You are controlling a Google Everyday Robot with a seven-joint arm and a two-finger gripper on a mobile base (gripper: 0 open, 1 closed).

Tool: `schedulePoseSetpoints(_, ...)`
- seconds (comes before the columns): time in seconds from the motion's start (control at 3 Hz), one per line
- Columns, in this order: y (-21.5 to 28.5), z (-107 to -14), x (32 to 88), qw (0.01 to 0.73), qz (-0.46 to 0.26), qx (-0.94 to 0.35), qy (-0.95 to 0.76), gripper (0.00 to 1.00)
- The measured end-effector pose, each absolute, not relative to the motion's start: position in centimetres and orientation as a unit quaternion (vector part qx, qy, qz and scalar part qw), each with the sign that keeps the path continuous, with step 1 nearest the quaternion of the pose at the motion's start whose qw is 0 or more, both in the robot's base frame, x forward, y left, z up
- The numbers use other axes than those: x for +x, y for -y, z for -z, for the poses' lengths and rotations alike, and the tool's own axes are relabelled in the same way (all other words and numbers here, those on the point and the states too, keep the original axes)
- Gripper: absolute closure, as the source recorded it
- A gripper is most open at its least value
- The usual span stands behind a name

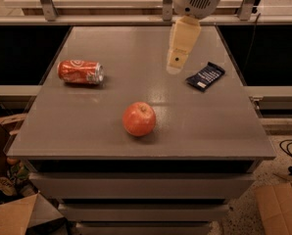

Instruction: Pick coke can

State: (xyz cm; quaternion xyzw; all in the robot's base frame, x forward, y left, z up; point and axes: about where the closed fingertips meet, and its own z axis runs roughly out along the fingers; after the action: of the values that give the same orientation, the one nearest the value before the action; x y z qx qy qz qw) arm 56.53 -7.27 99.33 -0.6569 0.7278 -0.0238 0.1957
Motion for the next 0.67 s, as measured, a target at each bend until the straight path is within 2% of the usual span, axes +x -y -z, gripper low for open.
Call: schedulePoseSetpoints(0.67, -1.3, -96.5, 59.7, 0.177, 0.012, -0.643, -0.745, 0.00)
